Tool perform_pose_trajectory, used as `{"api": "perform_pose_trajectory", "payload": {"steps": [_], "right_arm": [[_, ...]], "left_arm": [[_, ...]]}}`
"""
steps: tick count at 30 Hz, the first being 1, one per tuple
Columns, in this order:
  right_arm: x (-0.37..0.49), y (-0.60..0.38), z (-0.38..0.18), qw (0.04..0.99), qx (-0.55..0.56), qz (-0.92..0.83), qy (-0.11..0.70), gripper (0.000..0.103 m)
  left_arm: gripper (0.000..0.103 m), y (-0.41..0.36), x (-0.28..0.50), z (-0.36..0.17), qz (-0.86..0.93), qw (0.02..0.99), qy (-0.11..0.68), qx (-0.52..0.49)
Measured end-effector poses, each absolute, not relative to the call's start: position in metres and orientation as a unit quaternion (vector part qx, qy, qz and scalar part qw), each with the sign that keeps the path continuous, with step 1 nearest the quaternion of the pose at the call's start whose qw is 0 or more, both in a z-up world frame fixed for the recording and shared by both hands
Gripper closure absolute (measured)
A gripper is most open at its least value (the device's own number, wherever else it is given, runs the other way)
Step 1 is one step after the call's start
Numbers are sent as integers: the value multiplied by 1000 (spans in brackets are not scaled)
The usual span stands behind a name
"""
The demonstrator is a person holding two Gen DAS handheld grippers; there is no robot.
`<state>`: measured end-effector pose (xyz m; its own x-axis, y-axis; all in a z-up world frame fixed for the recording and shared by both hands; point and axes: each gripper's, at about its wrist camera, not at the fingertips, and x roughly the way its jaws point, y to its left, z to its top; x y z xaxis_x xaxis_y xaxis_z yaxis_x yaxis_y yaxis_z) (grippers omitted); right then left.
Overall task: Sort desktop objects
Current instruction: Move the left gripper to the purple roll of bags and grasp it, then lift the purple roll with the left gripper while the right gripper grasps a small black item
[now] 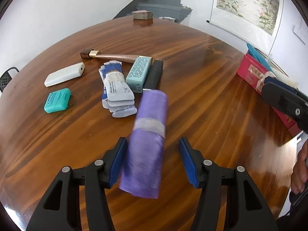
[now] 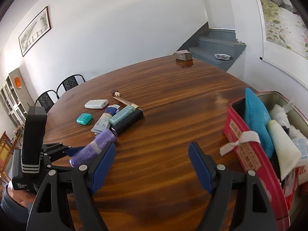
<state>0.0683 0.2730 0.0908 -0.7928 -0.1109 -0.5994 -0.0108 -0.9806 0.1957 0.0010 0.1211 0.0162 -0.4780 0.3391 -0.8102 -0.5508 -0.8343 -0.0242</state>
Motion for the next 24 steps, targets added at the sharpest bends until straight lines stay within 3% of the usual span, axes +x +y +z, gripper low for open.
{"api": "perform_pose_trajectory", "payload": {"steps": [2, 4, 24], "right_arm": [[64, 270, 90, 31, 324, -941, -94, 22], [59, 266, 88, 36, 330, -939, -92, 22], [-37, 213, 60, 64, 405, -912, -26, 22]], "left_arm": [[65, 120, -2, 17, 854, 256, 112, -438], [67, 117, -4, 18, 855, 255, 97, -441], [68, 64, 14, 37, 882, 204, 60, -421]]}}
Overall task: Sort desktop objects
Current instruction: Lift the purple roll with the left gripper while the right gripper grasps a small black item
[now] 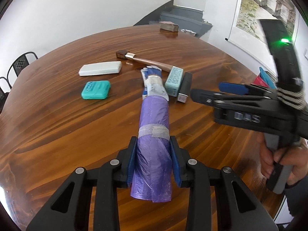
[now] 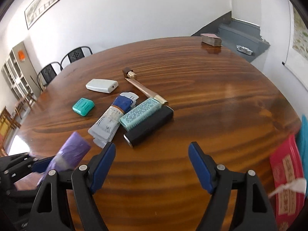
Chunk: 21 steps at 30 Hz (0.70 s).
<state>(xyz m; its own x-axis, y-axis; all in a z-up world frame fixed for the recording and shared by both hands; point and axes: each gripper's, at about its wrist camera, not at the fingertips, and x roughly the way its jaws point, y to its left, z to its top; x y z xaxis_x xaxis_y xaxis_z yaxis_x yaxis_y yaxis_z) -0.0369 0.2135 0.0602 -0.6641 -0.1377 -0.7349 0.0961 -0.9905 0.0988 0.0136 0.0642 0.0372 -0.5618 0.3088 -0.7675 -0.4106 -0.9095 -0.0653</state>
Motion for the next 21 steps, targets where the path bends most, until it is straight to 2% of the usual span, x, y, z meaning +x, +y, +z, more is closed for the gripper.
{"api": "perform_pose_trajectory", "payload": {"steps": [8, 14, 15, 16, 18, 19, 21], "right_arm": [[-63, 199, 50, 71, 422, -904, -8, 22], [-63, 217, 45, 36, 426, -904, -7, 22], [-62, 222, 45, 29, 426, -904, -9, 26], [-61, 227, 44, 21, 428, -904, -9, 35], [-62, 232, 42, 17, 431, -902, -14, 47], [-62, 234, 42, 17, 429, -903, -15, 51], [-62, 236, 43, 18, 429, -903, -15, 51]], "left_arm": [[68, 57, 13, 36, 882, 202, 48, -423], [68, 56, 13, 35, 880, 204, 45, -427], [68, 56, 13, 34, 880, 204, 45, -427], [68, 57, 13, 34, 879, 204, 45, -429], [68, 58, 13, 33, 878, 205, 45, -431], [68, 59, 13, 32, 877, 205, 45, -432], [68, 61, 13, 32, 876, 207, 46, -433]]}}
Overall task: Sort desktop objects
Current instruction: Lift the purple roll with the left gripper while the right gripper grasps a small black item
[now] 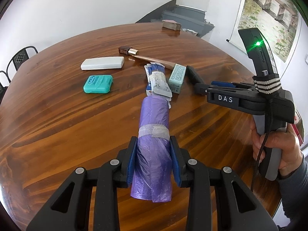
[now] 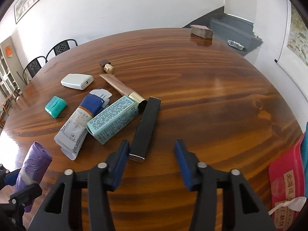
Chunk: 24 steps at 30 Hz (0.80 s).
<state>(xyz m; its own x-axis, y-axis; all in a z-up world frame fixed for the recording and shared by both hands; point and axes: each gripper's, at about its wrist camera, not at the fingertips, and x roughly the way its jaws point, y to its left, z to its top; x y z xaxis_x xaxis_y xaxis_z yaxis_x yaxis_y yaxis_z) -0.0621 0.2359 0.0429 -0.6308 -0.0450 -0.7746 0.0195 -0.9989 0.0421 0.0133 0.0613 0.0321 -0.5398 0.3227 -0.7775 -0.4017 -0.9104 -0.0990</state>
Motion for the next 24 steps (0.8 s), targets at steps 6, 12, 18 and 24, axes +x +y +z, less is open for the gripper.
{"api": "perform_pose_trajectory", "payload": {"steps": [6, 12, 18, 24], "right_arm": [[-73, 228, 43, 25, 431, -902, -5, 51], [-84, 224, 41, 19, 430, -902, 13, 57], [-75, 235, 42, 17, 427, -904, -10, 81], [-51, 244, 54, 28, 405, -913, -48, 81]], "left_arm": [[68, 64, 16, 37, 879, 210, 44, -425], [68, 65, 17, 39, 880, 210, 43, -423], [68, 66, 18, 39, 881, 208, 44, -422], [68, 70, 23, 41, 890, 196, 62, -408]]}}
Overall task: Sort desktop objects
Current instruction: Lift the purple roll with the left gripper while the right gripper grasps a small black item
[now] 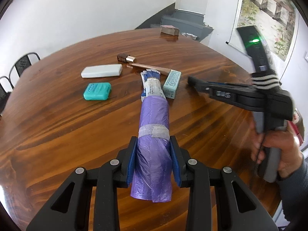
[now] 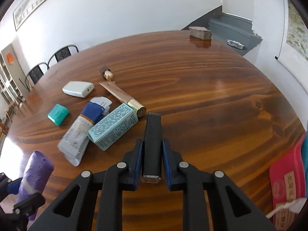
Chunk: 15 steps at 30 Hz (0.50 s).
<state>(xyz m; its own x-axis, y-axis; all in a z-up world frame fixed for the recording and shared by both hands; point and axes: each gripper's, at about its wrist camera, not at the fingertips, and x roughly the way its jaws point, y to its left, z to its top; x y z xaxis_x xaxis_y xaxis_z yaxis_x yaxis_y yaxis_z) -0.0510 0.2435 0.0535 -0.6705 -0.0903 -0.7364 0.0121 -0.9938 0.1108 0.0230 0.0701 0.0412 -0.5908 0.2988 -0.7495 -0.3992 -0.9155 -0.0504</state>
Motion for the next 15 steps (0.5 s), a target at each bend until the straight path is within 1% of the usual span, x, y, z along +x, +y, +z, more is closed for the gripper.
{"api": "perform_pose_trajectory", "payload": {"steps": [5, 15], "right_arm": [[-26, 253, 68, 30, 378, -922, -77, 81], [25, 281, 100, 25, 325, -939, -107, 81]], "left_arm": [[68, 75, 27, 45, 893, 194, 63, -400], [68, 98, 39, 55, 894, 210, 64, -390]]}}
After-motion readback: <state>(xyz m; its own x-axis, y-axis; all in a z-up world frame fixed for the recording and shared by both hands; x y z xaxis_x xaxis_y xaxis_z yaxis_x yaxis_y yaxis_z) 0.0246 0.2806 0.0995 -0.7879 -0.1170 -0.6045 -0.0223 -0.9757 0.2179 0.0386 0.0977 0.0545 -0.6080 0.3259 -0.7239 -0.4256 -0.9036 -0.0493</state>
